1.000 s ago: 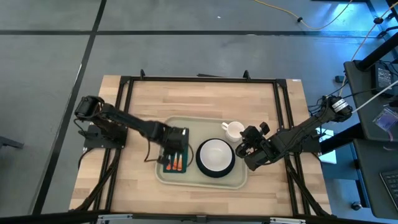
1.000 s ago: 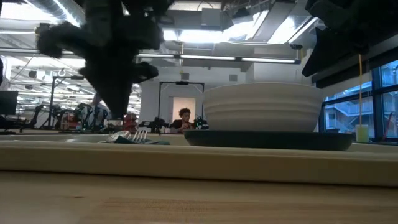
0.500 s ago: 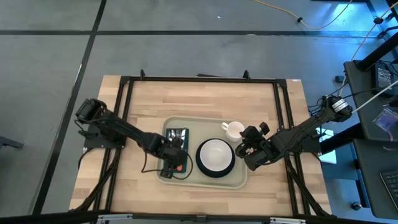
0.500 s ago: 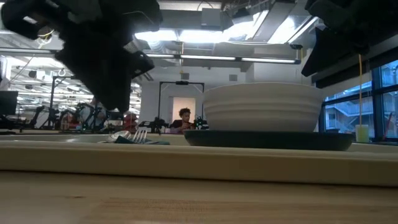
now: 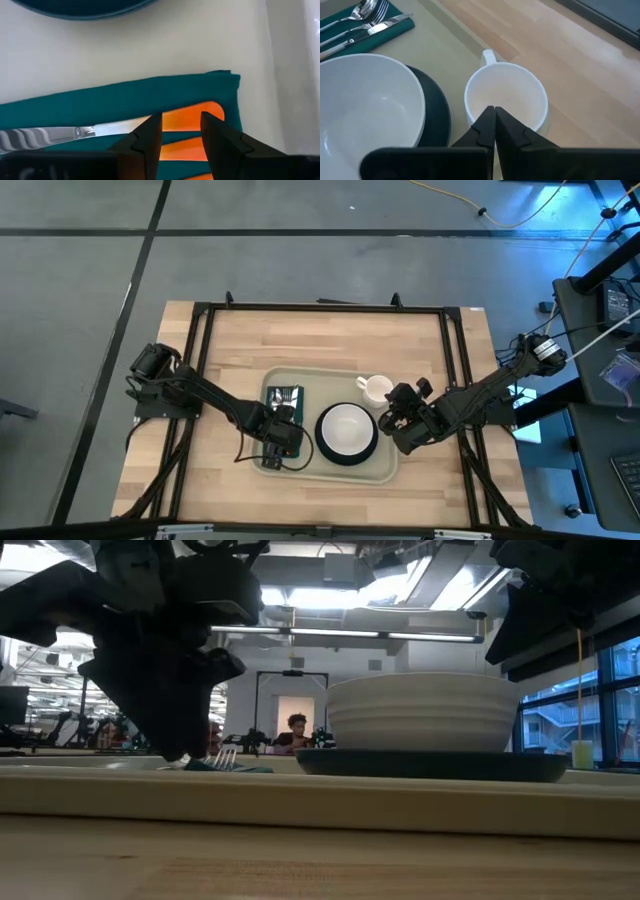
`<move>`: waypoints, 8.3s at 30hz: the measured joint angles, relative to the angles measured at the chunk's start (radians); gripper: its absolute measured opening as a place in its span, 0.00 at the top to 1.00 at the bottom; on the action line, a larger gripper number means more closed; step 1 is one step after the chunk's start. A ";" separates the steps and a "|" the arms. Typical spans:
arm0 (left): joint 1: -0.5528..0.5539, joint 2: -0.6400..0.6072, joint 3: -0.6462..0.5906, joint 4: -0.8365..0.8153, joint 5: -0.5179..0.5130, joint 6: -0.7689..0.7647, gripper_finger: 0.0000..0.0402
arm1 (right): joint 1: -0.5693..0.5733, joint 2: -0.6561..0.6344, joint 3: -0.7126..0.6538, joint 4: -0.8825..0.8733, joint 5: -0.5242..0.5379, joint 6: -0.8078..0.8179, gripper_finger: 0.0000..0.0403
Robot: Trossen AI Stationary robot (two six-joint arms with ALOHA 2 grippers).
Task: Set up tray
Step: Put the orange knife on the green napkin, then return to Home Position
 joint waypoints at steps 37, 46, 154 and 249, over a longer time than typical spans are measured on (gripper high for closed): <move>0.060 0.046 0.002 0.004 0.035 -0.106 0.68 | 0.000 0.000 0.000 0.007 -0.001 -0.001 0.97; 0.061 0.046 0.002 0.005 0.045 -0.210 0.68 | 0.000 0.000 0.000 0.006 -0.002 -0.006 0.97; 0.048 0.045 0.018 0.003 0.051 0.185 0.68 | 0.000 0.001 0.000 0.059 -0.052 -0.061 0.97; 0.920 -1.436 -1.024 0.739 0.266 0.020 0.68 | -0.587 -1.371 -0.914 0.959 -0.523 -0.986 0.99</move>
